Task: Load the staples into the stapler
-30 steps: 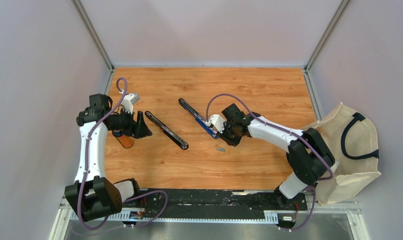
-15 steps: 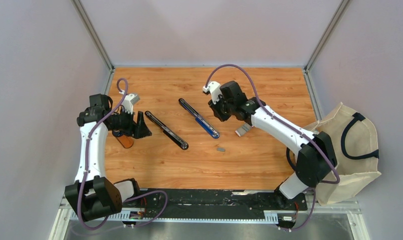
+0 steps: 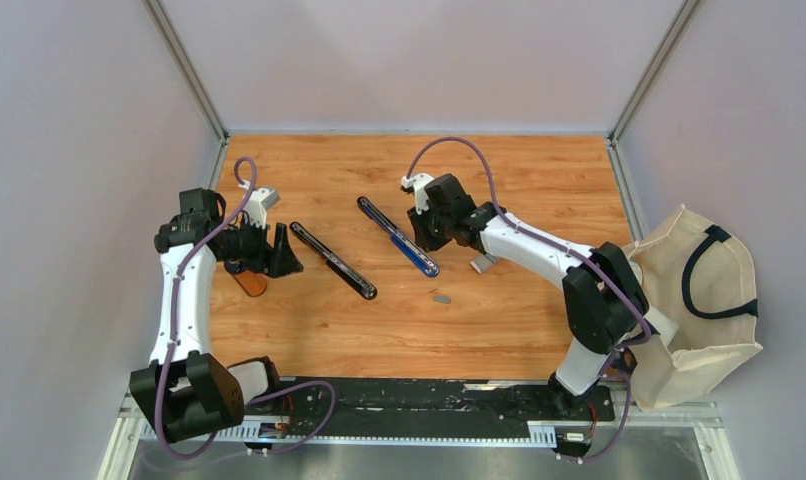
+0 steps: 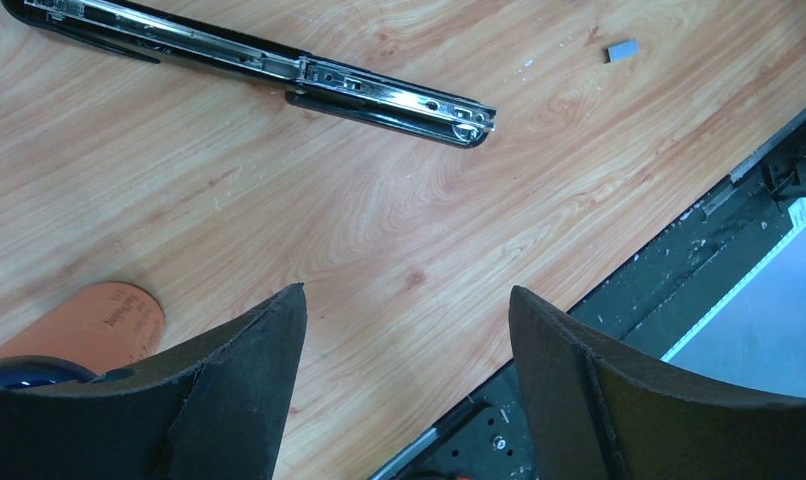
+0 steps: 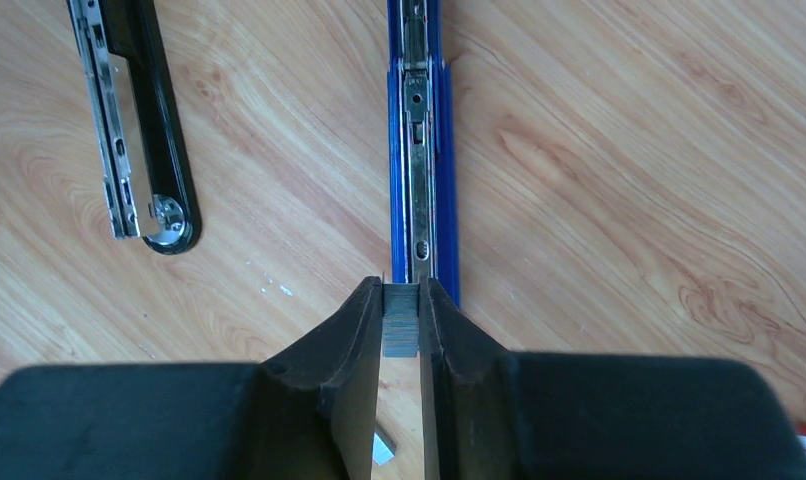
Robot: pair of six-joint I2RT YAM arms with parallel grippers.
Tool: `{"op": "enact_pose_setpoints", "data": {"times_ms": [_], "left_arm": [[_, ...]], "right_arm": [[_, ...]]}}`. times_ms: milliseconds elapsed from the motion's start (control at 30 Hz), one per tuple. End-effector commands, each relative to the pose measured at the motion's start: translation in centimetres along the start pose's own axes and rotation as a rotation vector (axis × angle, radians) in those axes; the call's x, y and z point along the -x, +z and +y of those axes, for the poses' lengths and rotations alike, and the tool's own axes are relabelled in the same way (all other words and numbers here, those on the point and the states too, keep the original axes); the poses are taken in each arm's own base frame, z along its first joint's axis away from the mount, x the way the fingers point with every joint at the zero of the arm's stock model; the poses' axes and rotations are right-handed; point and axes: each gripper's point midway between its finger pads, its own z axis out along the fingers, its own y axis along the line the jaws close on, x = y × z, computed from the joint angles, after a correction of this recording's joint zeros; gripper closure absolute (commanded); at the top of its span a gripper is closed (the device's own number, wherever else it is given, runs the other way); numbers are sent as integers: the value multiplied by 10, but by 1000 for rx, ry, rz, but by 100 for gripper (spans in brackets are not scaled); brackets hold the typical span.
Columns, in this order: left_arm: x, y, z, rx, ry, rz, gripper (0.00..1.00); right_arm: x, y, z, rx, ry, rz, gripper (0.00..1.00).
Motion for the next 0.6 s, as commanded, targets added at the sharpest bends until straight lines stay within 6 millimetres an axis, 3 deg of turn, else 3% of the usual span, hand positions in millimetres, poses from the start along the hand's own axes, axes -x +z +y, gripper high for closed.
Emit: {"op": "enact_pose_setpoints", "data": {"times_ms": [0,200,567], "left_arm": [[5,-2,1,4,13,-24,18],[4,-1,1,1,11,-23,18],[5,-1,1,-4,11,-25,18]], "right_arm": [[14,7,6,17,37,-57,79],[-4,22,2,1,52,-7,79],[-9,28,-2,-16,44,-1,79]]}}
